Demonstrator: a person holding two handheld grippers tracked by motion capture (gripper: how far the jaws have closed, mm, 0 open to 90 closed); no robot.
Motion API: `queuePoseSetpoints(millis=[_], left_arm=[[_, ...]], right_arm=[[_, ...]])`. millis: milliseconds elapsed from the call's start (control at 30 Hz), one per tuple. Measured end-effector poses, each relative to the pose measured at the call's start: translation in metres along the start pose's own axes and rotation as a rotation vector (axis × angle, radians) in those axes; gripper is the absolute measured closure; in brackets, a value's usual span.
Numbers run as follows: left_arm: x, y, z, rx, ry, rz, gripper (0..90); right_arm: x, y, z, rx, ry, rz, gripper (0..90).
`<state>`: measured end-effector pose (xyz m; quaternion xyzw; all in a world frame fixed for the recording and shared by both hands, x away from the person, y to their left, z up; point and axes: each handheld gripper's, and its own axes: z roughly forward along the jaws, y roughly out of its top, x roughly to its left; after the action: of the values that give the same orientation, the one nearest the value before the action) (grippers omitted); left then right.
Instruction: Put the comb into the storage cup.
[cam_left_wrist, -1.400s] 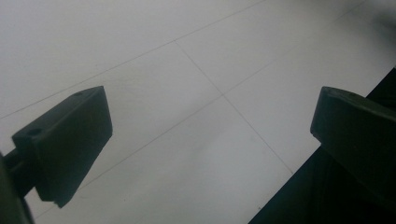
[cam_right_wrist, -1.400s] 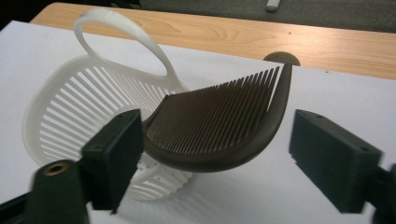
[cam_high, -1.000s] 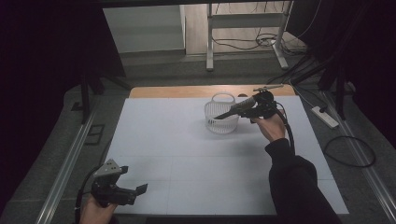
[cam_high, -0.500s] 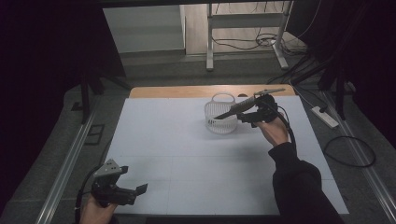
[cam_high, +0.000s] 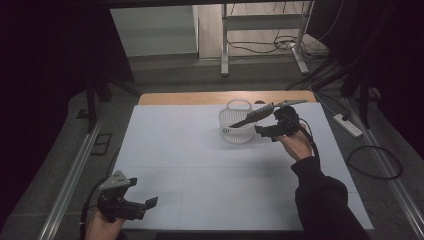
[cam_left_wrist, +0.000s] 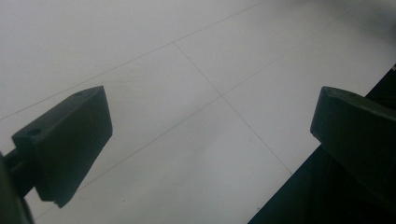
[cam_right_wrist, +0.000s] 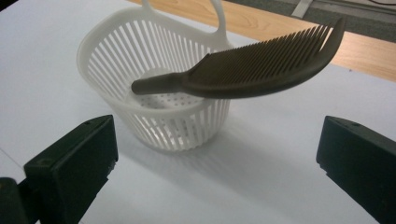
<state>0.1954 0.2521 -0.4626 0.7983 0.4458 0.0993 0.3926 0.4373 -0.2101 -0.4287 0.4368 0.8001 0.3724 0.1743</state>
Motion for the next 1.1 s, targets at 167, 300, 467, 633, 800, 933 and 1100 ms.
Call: queuePoseSetpoints(millis=[167, 300, 467, 633, 800, 933, 1100], left_arm=[[0.0, 0.0, 0.0, -0.004, -0.003, -0.002, 0.0], [0.001, -0.001, -0.001, -0.009, -0.006, -0.008, 0.0], [0.002, -0.001, -0.002, -0.012, -0.01, -0.01, 0.0], [0.002, -0.001, -0.002, -0.013, -0.011, -0.01, 0.0], [0.002, -0.001, -0.002, -0.014, -0.011, -0.012, 0.0], [0.002, -0.001, -0.002, -0.015, -0.012, -0.014, 0.0], [0.002, -0.001, -0.002, -0.017, -0.012, -0.016, 0.0]], right_arm=[[0.002, -0.004, -0.001, 0.014, 0.008, -0.01, 0.0], [0.003, -0.006, -0.002, 0.011, 0.014, -0.013, 0.0], [0.005, -0.008, -0.006, 0.012, 0.011, -0.02, 0.0], [0.007, -0.011, -0.008, 0.019, 0.011, -0.03, 0.0], [0.009, -0.014, -0.01, 0.032, 0.013, -0.044, 0.0], [0.011, -0.015, -0.013, 0.027, 0.016, -0.054, 0.0], [0.015, -0.016, -0.016, 0.023, 0.009, -0.067, 0.0]])
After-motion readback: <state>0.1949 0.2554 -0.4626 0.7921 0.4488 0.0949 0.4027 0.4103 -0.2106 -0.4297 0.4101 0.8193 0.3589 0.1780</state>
